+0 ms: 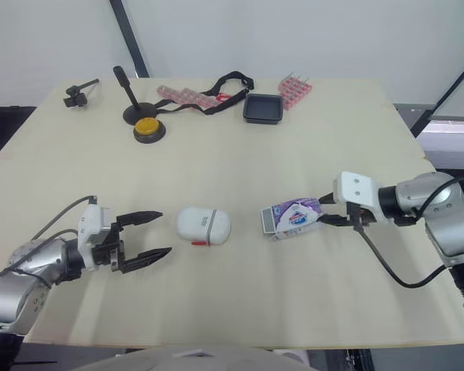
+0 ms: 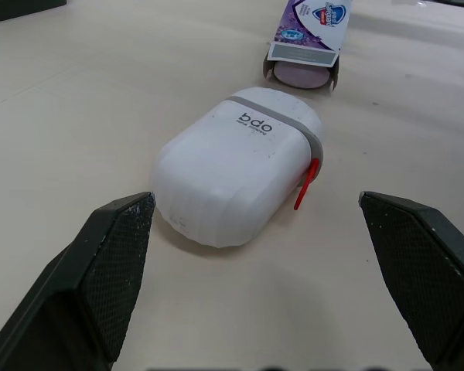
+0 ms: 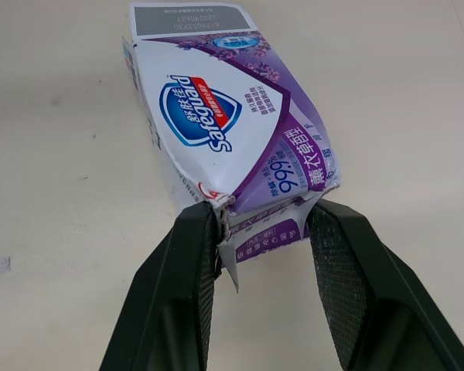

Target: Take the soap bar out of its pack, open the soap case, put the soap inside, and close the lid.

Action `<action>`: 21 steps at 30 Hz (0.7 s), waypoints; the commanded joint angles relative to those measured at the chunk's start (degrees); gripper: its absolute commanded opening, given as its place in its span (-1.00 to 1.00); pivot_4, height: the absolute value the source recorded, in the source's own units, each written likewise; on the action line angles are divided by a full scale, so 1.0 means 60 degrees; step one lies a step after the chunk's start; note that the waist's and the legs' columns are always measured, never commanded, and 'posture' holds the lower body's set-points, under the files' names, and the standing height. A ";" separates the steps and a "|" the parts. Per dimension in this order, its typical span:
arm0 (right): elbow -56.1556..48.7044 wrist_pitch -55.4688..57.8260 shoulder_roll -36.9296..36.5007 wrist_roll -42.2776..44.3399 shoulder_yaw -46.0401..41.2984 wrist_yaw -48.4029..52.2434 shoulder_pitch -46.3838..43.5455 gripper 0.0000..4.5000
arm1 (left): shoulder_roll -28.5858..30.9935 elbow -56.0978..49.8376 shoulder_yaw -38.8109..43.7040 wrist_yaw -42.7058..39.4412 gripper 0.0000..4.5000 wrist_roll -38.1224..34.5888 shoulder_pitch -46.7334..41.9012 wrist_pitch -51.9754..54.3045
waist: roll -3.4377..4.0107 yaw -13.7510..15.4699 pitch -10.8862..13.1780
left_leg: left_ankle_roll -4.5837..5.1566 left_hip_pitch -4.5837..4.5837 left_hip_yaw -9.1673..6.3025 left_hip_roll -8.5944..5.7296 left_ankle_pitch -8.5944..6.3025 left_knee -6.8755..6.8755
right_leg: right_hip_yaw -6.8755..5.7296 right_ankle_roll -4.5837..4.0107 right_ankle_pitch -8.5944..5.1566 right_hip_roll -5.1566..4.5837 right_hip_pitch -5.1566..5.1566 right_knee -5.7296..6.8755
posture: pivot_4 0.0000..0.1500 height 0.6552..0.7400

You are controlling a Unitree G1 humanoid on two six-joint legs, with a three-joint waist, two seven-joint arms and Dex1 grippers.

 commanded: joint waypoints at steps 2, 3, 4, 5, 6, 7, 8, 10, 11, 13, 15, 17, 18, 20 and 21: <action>-0.0360 -0.0100 -0.0401 -0.0019 -0.0391 0.0053 -0.0293 -0.17 | 0.0081 0.0011 0.0111 -0.0012 1.00 0.0042 -0.0051 -0.0196 | 0.0000 0.0000 0.0000 | 0.0000 0.0000 0.0000 0.0000 0.0000 0.0000 | 0.0000 0.0000 0.0000 0.0000 0.0000 0.0000 | 1.00 0.74; -0.0350 -0.0180 -0.0475 -0.0058 -0.0398 0.0069 -0.0269 -0.17 | 0.0072 0.0039 0.0091 -0.0027 1.00 0.0047 -0.0064 -0.0213 | 0.0000 0.0002 0.0000 | 0.0000 0.0000 0.0000 0.0000 0.0000 0.0000 | 0.0000 0.0000 0.0000 0.0000 0.0000 0.0000 | 1.00 0.74; -0.0327 -0.0274 -0.0568 -0.0093 -0.0411 0.0109 -0.0236 -0.17 | 0.0036 0.0073 0.0035 -0.0017 1.00 0.0068 -0.0107 -0.0220 | 0.0000 0.0010 0.0000 | 0.0000 0.0001 0.0000 0.0000 0.0000 0.0000 | 0.0001 0.0000 0.0000 0.0000 0.0000 0.0000 | 1.00 0.74; -0.0337 -0.0323 -0.0649 -0.0089 -0.0435 0.0139 -0.0194 -0.17 | -0.0011 0.0117 -0.0030 -0.0007 1.00 0.0097 -0.0164 -0.0236 | 0.0000 0.0021 0.0000 | 0.0000 0.0000 0.0000 0.0000 0.0000 0.0000 | 0.0001 0.0000 0.0000 0.0000 0.0000 0.0000 | 1.00 0.74; -0.0354 -0.0337 -0.0713 -0.0067 -0.0482 0.0139 -0.0154 -0.17 | -0.0088 0.0145 -0.0122 0.0027 1.00 0.0134 -0.0251 -0.0242 | 0.0000 0.0025 0.0000 | 0.0000 0.0000 0.0000 0.0000 0.0000 0.0000 | 0.0000 0.0000 0.0000 0.0000 0.0000 0.0000 | 1.00 0.74; -0.0381 -0.0350 -0.0777 -0.0056 -0.0524 0.0131 -0.0118 -0.17 | -0.0172 0.0159 -0.0190 0.0072 1.00 0.0143 -0.0337 -0.0220 | 0.0000 0.0032 0.0000 | 0.0000 0.0000 0.0000 0.0000 0.0000 0.0000 | 0.0000 0.0000 0.0000 0.0000 0.0000 0.0000 | 1.00 0.74; -0.0406 -0.0341 -0.0872 -0.0022 -0.0578 0.0159 -0.0072 -0.17 | -0.0253 0.0155 -0.0232 0.0114 1.00 0.0136 -0.0412 -0.0173 | 0.0000 0.0043 0.0000 | 0.0000 0.0001 0.0000 -0.0002 0.0000 0.0001 | 0.0001 0.0000 0.0000 -0.0001 0.0000 0.0000 | 1.00 0.74; -0.0379 -0.0395 -0.1037 0.0000 -0.0714 0.0162 -0.0015 -0.17 | -0.0308 0.0139 -0.0300 0.0081 1.00 0.0156 -0.0489 -0.0159 | 0.0000 0.0043 0.0000 | 0.0000 0.0001 -0.0001 -0.0002 0.0000 0.0004 | 0.0008 0.0000 0.0000 -0.0001 0.0000 -0.0001 | 1.00 0.74; -0.0337 -0.0451 -0.1120 -0.0017 -0.0778 0.0182 0.0004 -0.17 | -0.0306 0.0140 -0.0324 0.0051 1.00 0.0166 -0.0511 -0.0171 | 0.0000 0.0040 0.0000 | 0.0000 -0.0001 0.0000 -0.0002 0.0000 0.0004 | 0.0008 0.0000 0.0000 -0.0001 0.0000 0.0000 | 1.00 0.74; -0.0152 -0.0593 -0.1293 -0.0041 -0.0989 0.0221 0.0080 -0.17 | -0.0293 0.0188 -0.0356 0.0042 1.00 0.0143 -0.0623 -0.0141 | 0.0000 0.0031 0.0000 | 0.0001 -0.0002 0.0000 -0.0001 0.0000 0.0003 | 0.0008 0.0000 0.0000 -0.0001 0.0000 0.0000 | 1.00 0.74; 0.0003 -0.0693 -0.1428 0.0002 -0.1169 0.0243 0.0176 -0.17 | -0.0286 0.0236 -0.0368 0.0037 1.00 0.0116 -0.0722 -0.0112 | 0.0000 0.0031 0.0000 | 0.0001 -0.0003 0.0000 0.0002 0.0000 0.0003 | 0.0009 0.0000 0.0000 -0.0001 0.0000 0.0002 | 1.00 0.74; 0.0197 -0.0733 -0.1561 0.0067 -0.1451 0.0276 0.0309 -0.17 | -0.0267 0.0250 -0.0401 -0.0034 1.00 0.0099 -0.0792 -0.0100 | 0.0000 0.0037 0.0000 | 0.0001 -0.0002 0.0001 0.0001 0.0000 0.0004 | 0.0009 0.0000 0.0000 -0.0003 0.0000 0.0002 | 1.00 0.74; 0.0290 -0.0757 -0.1634 0.0091 -0.1580 0.0299 0.0375 -0.17 | -0.0257 0.0249 -0.0417 -0.0074 1.00 0.0089 -0.0818 -0.0092 | 0.0000 0.0050 0.0000 | 0.0001 -0.0002 0.0001 0.0000 0.0000 0.0004 | 0.0009 0.0000 0.0000 -0.0002 0.0001 0.0002 | 1.00 0.74; 0.0492 -0.0678 -0.1775 0.0233 -0.1989 0.0314 0.0561 -0.17 | -0.0238 0.0231 -0.0445 -0.0142 1.00 0.0068 -0.0861 -0.0045 | 0.0000 0.0048 0.0000 | 0.0001 -0.0002 0.0001 0.0000 -0.0001 0.0005 | 0.0010 0.0000 0.0000 -0.0002 0.0000 0.0001 | 1.00 0.74; 0.0560 -0.0621 -0.1820 0.0304 -0.2157 0.0328 0.0638 -0.17 | -0.0235 0.0222 -0.0452 -0.0157 1.00 0.0065 -0.0871 -0.0024 | 0.0000 0.0048 0.0000 | 0.0003 -0.0003 0.0001 -0.0001 -0.0001 0.0005 | 0.0009 0.0000 0.0000 -0.0001 0.0000 0.0000 | 1.00 0.74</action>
